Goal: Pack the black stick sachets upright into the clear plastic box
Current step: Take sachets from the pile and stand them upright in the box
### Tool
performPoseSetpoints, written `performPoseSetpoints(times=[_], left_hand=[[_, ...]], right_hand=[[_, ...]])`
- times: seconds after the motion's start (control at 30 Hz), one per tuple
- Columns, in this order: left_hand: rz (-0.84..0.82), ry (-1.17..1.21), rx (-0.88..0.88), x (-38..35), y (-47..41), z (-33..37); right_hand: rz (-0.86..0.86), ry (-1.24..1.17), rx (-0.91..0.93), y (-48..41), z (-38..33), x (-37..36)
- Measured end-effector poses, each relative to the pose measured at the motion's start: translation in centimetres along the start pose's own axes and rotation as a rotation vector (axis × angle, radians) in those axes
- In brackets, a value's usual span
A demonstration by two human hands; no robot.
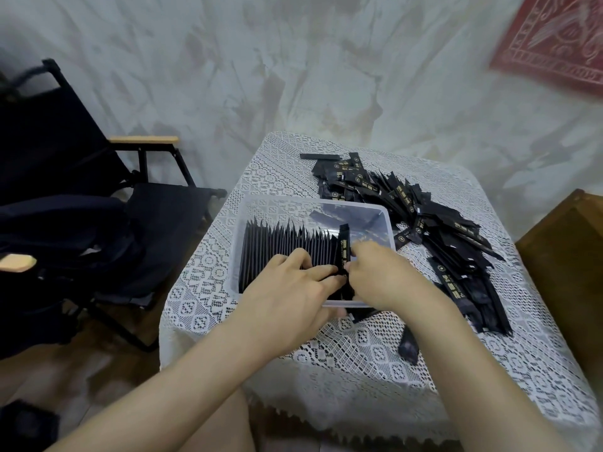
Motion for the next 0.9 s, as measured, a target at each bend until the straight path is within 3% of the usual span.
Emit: performPoseSetpoints(times=[0.3,0.57,0.9], left_hand=[[0.007,-0.018,-0.002,0.0,-0.1,0.0],[0.073,-0.034,-0.035,0.2,0.1,0.2],[0.09,-0.083,-0.086,-0.1,0.2,0.6]], right_hand=[[-0.023,-0.098,0.0,0.7,-0.1,-0.4],[-0.066,-0.495,-0.005,0.8,0.5,-0.5],[-0.069,-0.556,0.003,0.9,0.9,-1.2]])
Point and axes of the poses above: each hand's wrist, its own y-axis away from the middle knuckle, its own x-axis out of the back of the hand, z = x × y, the point moved 7 cm from there along -y, towards the middle knuckle, and after that the axes turned 9 degrees about x, right-handed, at the moved point
